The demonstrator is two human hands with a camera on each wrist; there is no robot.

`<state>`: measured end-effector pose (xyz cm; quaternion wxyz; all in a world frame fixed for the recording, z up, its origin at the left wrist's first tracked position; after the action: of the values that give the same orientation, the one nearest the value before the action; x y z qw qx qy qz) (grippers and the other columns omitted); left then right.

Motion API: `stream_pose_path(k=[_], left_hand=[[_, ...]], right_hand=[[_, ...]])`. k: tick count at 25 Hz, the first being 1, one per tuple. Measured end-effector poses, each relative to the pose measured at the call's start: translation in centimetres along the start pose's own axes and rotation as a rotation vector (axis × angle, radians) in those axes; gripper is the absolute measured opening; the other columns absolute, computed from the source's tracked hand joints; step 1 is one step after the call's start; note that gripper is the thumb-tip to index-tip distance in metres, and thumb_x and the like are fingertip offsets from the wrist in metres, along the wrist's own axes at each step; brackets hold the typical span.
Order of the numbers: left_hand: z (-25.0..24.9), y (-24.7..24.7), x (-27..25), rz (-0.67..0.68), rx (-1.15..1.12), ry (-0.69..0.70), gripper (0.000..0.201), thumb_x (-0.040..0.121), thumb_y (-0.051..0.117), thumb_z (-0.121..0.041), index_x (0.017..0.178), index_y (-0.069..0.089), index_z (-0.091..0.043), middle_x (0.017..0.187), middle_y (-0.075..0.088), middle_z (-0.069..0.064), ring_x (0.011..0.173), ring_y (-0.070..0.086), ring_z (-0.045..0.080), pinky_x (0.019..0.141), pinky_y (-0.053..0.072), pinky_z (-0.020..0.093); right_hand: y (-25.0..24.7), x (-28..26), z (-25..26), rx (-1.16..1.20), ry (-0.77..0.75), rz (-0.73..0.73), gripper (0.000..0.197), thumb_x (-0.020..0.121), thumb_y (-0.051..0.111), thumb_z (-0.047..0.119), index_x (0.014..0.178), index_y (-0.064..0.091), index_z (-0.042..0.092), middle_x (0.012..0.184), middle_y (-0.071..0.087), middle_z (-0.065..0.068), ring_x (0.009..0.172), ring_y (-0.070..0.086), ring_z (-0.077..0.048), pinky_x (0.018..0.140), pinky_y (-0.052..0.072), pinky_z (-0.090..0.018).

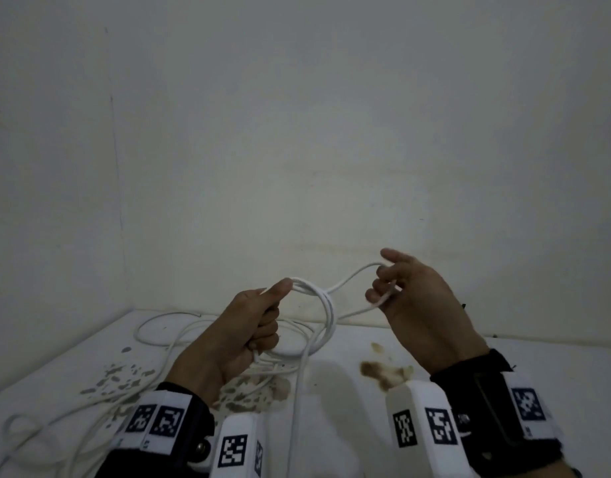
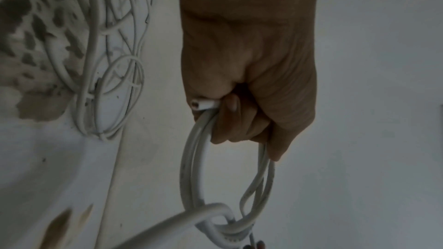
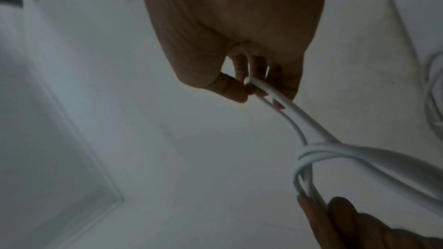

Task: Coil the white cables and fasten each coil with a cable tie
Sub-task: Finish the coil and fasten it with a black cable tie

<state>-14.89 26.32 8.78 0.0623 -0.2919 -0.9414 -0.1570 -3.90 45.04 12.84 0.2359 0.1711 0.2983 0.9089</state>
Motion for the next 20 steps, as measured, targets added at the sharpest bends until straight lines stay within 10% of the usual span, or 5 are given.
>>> stream_pose_path(k=[6,8,14,16,20], left_hand=[[-0.6,-3.1,0.2,-0.106,0.104,0.024,0.040,0.085,0.065,-0.028,0.064,0.032,-0.021,0.045,0.017,-0.007,0.034,0.013,0.005,0.037,0.015,0.015],[-0.6,-3.1,0.3,-0.123,0.102,0.021,0.044,0.090,0.063,-0.027,0.062,0.029,-0.021,0.045,0.017,-0.007,0.034,0.012,0.006,0.037,0.014,0.015],[1.0,-4.4,1.2,-0.221,-0.001,-0.062,0.045,0.094,0.062,-0.030,0.064,0.030,-0.022,0.046,0.015,-0.007,0.034,0.012,0.007,0.035,0.015,0.017],[2.0,-5.0,1.3,-0.252,-0.010,-0.082,0.045,0.094,0.062,-0.031,0.065,0.030,-0.022,0.045,0.017,-0.008,0.033,0.013,0.007,0.035,0.016,0.017],[2.8,-5.3,1.7,-0.246,-0.055,-0.079,0.039,0.094,0.061,-0.033,0.069,0.033,-0.022,0.044,0.018,-0.009,0.033,0.015,0.006,0.033,0.017,0.017]], right_hand=[[3.8,-3.2,5.2,-1.302,-0.640,0.115,0.031,0.081,0.061,-0.001,0.100,0.049,0.021,0.064,0.058,-0.003,0.052,0.050,-0.020,0.044,0.043,-0.029],[2.3,-3.0,5.9,-1.242,-0.775,-0.075,0.022,0.083,0.069,0.005,0.092,0.053,0.017,0.068,0.061,-0.005,0.057,0.058,-0.019,0.049,0.047,-0.022],[-1.9,0.2,-2.8,-0.268,0.230,0.035,0.050,0.094,0.065,0.032,0.054,0.037,0.020,0.043,0.028,0.002,0.040,0.045,-0.019,0.070,0.056,-0.040],[-1.3,0.3,-1.0,-0.424,0.086,0.038,0.045,0.090,0.067,0.019,0.058,0.035,0.018,0.048,0.017,0.003,0.041,0.021,-0.016,0.051,0.041,-0.030],[3.1,-2.9,6.3,-1.272,-0.726,-0.122,0.026,0.079,0.070,0.016,0.062,0.053,0.005,0.048,0.045,0.002,0.047,0.044,-0.020,0.049,0.037,-0.025]])
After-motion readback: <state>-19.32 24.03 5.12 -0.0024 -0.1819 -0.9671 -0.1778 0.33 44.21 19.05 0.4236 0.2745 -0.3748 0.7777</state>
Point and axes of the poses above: each hand's wrist, its own x-axis towards the middle knuckle, its own y-axis out of the palm, z = x × y, the point moved 10 cm from there along x, towards the middle knuckle
